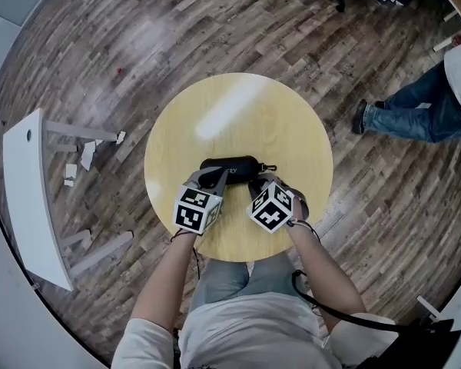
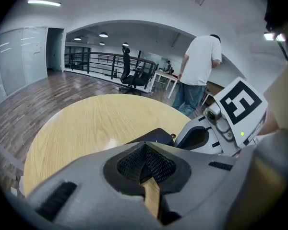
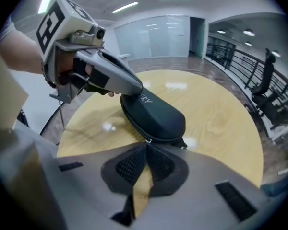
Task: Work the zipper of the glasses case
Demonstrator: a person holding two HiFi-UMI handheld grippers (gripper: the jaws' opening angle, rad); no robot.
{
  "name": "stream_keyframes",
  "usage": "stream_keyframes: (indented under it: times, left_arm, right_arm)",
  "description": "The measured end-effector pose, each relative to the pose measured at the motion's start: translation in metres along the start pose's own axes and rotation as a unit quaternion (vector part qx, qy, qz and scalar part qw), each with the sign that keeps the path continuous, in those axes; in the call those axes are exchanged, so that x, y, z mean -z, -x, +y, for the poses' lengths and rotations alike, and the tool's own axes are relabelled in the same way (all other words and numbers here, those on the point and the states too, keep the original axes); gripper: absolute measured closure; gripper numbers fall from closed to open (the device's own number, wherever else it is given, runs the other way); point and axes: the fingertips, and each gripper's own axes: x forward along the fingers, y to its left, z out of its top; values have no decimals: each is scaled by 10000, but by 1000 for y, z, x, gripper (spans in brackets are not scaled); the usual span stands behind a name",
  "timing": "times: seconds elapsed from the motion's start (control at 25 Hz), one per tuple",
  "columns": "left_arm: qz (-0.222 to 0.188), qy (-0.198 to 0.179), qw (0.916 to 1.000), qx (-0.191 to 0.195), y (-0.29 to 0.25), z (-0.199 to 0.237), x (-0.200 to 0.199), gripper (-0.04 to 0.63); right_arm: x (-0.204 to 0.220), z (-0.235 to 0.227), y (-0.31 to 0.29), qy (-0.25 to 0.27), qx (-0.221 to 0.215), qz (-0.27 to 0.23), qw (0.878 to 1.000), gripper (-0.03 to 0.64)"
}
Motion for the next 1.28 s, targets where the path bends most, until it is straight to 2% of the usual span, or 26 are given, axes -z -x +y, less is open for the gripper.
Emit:
stream_keyframes:
  times: [0.12,0.24,0.36,0.44,0.56,0.68,0.88,1.0,1.12,1.2,1.28]
  left_arm:
    - [52,-99,9999,83,4,-5,0,589]
    - [-6,-306,9994,148,10,-6,-13,589]
    - [295,-512,9975,383,0,-16,-13,589]
    - [507,-597,9956,517,-9,-24,-5,589]
    - [518,-598,9956,503,-12,-27,0,589]
    - [439,-628,9960,460,-14,-29,-1,589]
    - [412,-587,9964,451,-14,-30,1,589]
    - [390,-590,9965,452,-13,-29,0,589]
    - [371,-525,9965,526,-12,-34,-1,589]
    - [274,-453,9967,610,-8,-40,-6,589]
    - [202,-555,9957,715,-11,-48,-18,589]
  right_arm:
    - [4,-5,5,-156,353,-245,9990,618]
    - [10,-27,13,185,541,-249,9981,618]
    - [17,-55,15,611,660,-95,9959,618]
    - [19,-66,15,869,662,-11,9940,618]
    - [19,-62,11,1172,520,153,9916,618]
    - [17,-43,9,1105,353,147,9931,618]
    - [3,10,-7,447,180,-186,9987,618]
    - [-4,23,-15,309,100,-278,9991,618]
    - [2,17,-10,448,95,-291,9985,618]
    - [13,9,-2,720,130,-218,9971,618]
    - [30,-7,7,1004,218,-48,9947,618]
